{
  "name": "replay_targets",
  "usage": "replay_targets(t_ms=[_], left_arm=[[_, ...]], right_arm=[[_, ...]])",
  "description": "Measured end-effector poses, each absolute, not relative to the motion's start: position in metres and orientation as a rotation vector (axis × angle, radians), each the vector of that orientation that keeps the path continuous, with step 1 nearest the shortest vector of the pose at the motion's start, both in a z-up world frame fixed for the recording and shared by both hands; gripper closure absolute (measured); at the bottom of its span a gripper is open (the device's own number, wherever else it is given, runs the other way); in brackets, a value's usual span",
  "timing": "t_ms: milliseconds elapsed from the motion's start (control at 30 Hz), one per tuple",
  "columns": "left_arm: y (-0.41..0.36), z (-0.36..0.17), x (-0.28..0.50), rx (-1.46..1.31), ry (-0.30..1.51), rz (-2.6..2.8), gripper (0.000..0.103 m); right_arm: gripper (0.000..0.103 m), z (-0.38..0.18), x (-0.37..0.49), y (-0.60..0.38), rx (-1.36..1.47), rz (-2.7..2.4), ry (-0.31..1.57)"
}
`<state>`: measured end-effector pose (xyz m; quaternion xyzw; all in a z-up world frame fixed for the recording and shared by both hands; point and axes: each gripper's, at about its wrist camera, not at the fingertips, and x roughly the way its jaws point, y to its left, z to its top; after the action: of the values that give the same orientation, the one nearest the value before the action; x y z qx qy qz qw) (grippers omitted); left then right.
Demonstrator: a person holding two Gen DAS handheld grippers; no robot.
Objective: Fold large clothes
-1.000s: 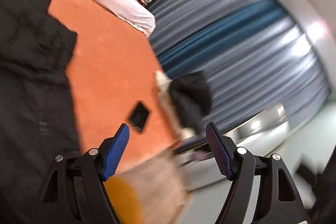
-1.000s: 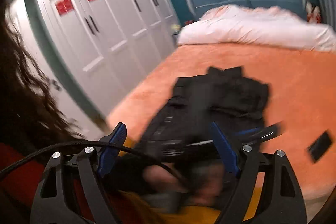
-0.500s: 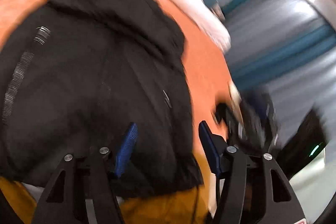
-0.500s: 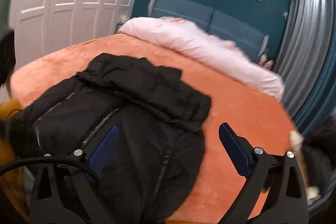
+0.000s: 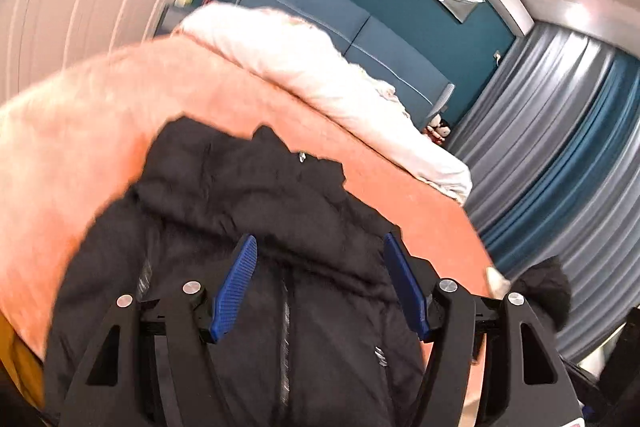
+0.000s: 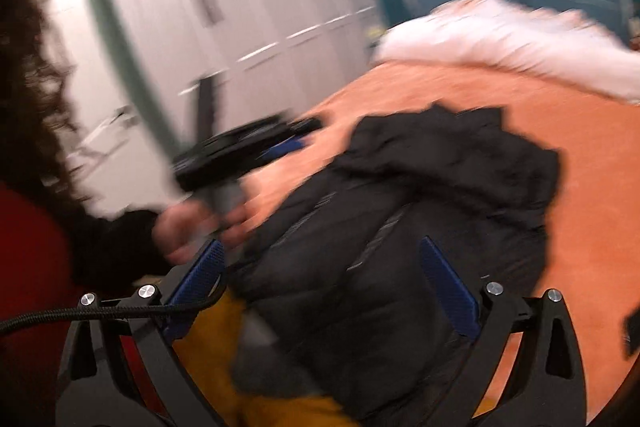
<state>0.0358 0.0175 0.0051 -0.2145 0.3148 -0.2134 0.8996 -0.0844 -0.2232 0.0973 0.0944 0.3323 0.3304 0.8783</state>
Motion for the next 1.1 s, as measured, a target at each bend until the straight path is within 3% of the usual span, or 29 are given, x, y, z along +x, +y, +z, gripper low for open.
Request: replay_targets(t_ms=[200, 333, 533, 733, 767, 800, 900, 1100], left_arm=[[0.057, 0.022, 0.035, -0.47, 0.643, -0.358, 0.04], [0.068, 0.006, 0.02, -0.399, 0.773, -0.397, 0.04], [0.036, -0.075, -0.025, -0.286, 1.13, -0.521, 0.042], [0.032, -0.029, 0.042, -0.215, 0.845, -0.387, 0.038], [0.03, -0.019, 0.063, -0.185, 0.789, -0.347, 0.037], [0.028, -0.013, 0.079, -0.159, 0.753, -0.313, 0.036], [0.021, -0.001, 0.157, -0.071, 0.698, -0.16, 0.036], [-0.01, -0.025, 0.255, -0.039, 0.721, -0.134, 0.036]], right_arm=[[0.007, 0.058, -0.091, -0.2, -0.158, 0.609, 0.893], [0.008, 0.039, -0.068, -0.206, -0.349, 0.139, 0.844], [0.005, 0.057, -0.038, -0.269, 0.271, -0.173, 0.57], [0.005, 0.044, 0.037, -0.245, 0.328, -0.105, 0.553], [0.012, 0.04, 0.054, -0.238, 0.295, -0.093, 0.567], [0.037, 0.036, 0.073, -0.232, 0.261, -0.076, 0.59], [0.069, 0.027, 0.112, -0.228, 0.263, -0.025, 0.654], [0.073, -0.009, 0.199, -0.206, 0.242, 0.032, 0.732]])
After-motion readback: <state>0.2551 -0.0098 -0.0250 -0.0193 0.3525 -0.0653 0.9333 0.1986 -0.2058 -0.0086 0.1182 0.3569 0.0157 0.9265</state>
